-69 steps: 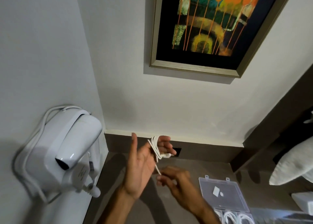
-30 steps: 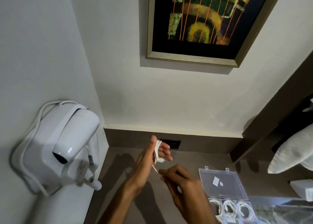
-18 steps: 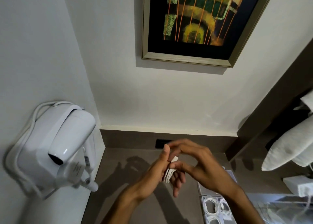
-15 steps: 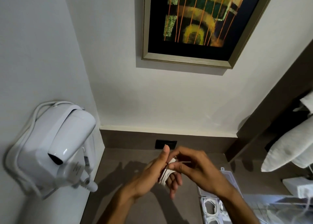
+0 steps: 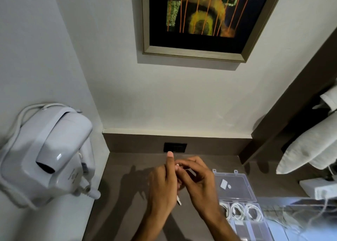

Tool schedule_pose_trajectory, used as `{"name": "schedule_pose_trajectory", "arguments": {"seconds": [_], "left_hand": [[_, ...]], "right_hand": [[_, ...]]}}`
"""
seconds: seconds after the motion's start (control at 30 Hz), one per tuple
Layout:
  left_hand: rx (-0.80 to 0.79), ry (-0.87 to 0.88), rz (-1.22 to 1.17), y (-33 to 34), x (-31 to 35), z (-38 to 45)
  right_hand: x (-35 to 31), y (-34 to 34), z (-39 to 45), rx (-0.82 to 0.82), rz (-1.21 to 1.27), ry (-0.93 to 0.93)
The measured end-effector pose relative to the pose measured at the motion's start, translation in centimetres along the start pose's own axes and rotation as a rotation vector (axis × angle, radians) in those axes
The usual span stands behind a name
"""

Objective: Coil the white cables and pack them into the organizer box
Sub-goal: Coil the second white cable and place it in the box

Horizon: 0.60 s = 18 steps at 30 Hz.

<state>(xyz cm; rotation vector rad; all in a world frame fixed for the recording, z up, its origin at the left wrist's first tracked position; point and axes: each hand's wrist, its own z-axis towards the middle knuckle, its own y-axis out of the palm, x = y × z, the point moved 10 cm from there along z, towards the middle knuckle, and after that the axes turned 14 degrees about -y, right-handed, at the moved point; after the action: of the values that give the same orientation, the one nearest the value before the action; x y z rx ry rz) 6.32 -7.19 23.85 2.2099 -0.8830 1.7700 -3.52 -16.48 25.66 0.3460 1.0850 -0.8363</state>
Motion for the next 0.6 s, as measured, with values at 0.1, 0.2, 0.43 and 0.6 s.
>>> {"name": "schedule_pose_trajectory", "arguments": {"seconds": [0.1,0.2,0.43,0.6], "left_hand": [[0.009,-0.034,-0.127,1.0,-0.7,-0.7],[-0.119,-0.272,-0.351,3.0,-2.6,-0.3],[-0.028,-0.314,-0.447,5.2,-3.8,0.1],[0.205,-0.246,-0.321,4.1,-3.9,2.2]], "right_hand": [[-0.4,-0.6,0.2,0.008,0.032,0.010],[0.2,-2.1,0.5,0.006,-0.020,0.040],[2.3,-4.2,0.1,-0.100,0.135,0.199],[3.2,-6.1,0.1,-0.029,0.041,0.165]]}}
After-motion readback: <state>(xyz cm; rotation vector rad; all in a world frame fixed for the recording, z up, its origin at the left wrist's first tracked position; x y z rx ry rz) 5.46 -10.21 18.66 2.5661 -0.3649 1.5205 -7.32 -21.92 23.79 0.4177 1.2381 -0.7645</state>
